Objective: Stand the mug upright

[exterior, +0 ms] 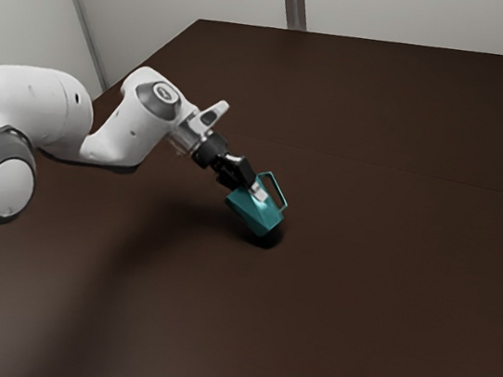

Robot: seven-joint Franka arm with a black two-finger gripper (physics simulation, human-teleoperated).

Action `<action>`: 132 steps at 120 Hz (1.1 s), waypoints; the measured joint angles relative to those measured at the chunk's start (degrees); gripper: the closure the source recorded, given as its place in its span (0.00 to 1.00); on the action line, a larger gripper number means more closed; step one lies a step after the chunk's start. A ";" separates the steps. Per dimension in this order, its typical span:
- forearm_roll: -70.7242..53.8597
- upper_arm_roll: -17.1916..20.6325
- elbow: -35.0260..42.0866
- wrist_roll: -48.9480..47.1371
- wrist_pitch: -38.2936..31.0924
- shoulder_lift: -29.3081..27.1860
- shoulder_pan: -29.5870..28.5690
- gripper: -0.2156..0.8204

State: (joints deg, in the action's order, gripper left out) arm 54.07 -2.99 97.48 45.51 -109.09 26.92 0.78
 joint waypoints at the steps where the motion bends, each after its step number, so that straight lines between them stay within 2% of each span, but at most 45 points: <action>1: -0.02 0.00 0.01 -0.05 0.01 -0.09 0.11 0.92; 36: -6.51 0.01 0.93 -2.67 0.49 -5.62 1.17 0.93; 70: -30.18 -0.08 1.08 -6.13 -1.28 -10.28 1.56 0.94; 96: -45.74 -0.08 1.05 -7.59 -4.19 -9.68 2.94 0.95; 132: -51.92 -0.09 0.75 -8.03 -9.55 -5.24 4.92 0.95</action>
State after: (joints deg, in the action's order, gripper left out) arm 2.15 -3.08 98.23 37.47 -118.64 21.68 5.69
